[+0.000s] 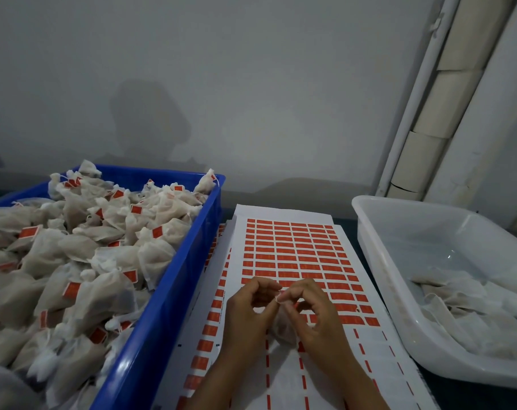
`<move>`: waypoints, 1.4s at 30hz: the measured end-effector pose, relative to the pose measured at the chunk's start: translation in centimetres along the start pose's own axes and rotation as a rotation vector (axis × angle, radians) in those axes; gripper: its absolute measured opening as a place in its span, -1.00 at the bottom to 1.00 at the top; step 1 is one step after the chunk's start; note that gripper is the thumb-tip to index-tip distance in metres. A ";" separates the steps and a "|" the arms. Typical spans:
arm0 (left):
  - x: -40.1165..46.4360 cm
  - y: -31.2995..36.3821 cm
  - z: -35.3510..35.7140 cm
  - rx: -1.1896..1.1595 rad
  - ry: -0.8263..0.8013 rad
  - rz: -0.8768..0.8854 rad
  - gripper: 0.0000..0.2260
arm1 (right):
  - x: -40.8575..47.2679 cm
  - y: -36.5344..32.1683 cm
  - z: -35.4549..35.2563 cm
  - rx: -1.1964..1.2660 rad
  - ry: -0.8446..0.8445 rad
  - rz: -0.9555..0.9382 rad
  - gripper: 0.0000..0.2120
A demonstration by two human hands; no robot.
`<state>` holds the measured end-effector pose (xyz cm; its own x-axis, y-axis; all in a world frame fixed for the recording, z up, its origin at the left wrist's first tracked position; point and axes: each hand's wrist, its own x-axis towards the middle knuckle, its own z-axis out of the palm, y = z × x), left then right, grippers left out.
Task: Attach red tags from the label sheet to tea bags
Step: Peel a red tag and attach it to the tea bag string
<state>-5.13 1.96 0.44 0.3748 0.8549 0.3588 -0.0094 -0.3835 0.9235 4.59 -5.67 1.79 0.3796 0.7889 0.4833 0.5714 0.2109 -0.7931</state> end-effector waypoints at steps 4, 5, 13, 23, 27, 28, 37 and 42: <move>-0.1 0.2 0.0 -0.013 -0.012 0.026 -0.89 | 0.1 -0.1 -0.1 -0.018 -0.002 -0.031 -0.94; -0.1 0.2 0.0 -0.025 -0.014 0.024 -0.89 | 0.1 -0.1 -0.1 0.001 0.005 -0.020 -0.96; -0.1 0.2 0.0 -0.086 -0.043 -0.026 -0.89 | 0.2 -0.1 -0.1 0.203 0.059 0.155 -0.82; 0.1 -0.1 -0.2 -0.153 -0.043 -0.097 -0.82 | 0.2 0.5 -0.5 0.212 -0.012 0.198 -0.87; 0.2 0.1 -0.3 -0.149 -0.084 -0.104 -0.88 | 0.4 0.6 -0.5 0.266 -0.010 0.237 -0.89; 0.2 0.2 -0.3 -0.144 -0.099 -0.089 -0.89 | 0.4 0.6 -0.6 0.277 -0.005 0.248 -0.90; 0.0 0.4 0.0 -0.130 -0.143 -0.061 -0.85 | 0.3 0.8 0.2 0.302 0.117 0.350 -0.92; -0.1 0.1 0.0 -0.122 -0.248 -0.100 -0.92 | 0.1 0.7 0.4 0.223 0.177 0.314 -0.91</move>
<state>-5.19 1.83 0.52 0.5945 0.7691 0.2346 -0.0667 -0.2435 0.9676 4.76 -5.17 1.14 0.6399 0.7279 0.2464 0.2439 0.1117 -0.9634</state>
